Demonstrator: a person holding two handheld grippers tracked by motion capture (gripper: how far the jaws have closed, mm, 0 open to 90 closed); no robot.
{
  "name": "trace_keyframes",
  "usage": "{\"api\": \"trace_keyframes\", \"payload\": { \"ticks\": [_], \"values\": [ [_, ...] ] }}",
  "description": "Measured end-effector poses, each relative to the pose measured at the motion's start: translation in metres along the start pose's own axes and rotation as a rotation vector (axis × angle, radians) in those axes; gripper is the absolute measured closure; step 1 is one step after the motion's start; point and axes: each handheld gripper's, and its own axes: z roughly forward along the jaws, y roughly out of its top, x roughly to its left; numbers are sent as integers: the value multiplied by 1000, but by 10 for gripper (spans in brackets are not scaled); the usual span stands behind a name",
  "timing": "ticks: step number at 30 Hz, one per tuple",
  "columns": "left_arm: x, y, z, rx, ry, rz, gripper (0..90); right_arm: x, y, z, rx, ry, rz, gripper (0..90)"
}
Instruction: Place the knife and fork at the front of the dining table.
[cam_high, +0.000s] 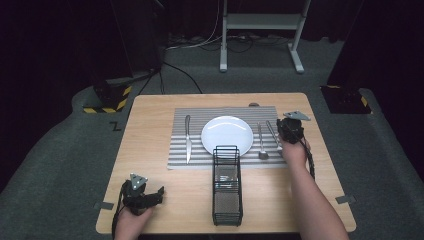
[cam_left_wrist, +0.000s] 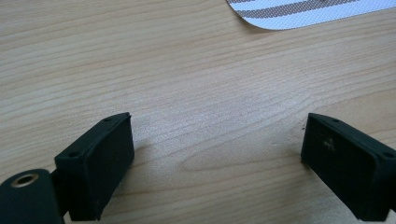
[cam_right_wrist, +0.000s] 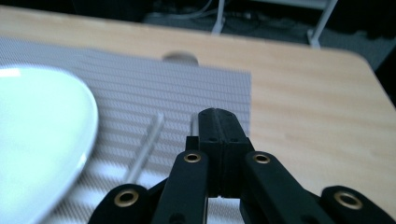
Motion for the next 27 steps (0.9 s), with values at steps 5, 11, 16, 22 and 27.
{"api": "trace_keyframes", "payload": {
  "ticks": [5,11,16,22,27],
  "values": [
    [0,0,0,-1,-1,0,95,-11,-23,-5,88,-14,-9,900],
    [0,0,0,0,-1,0,95,-16,-51,-26,129,-6,-36,900],
    [0,0,0,-1,-1,1,96,-14,-65,-35,157,-2,-58,900],
    [0,0,0,0,-1,1,96,-16,-74,-39,170,7,-38,900],
    [0,0,0,-1,-1,1,96,-7,-77,-45,161,38,-54,900]
  ]
}}
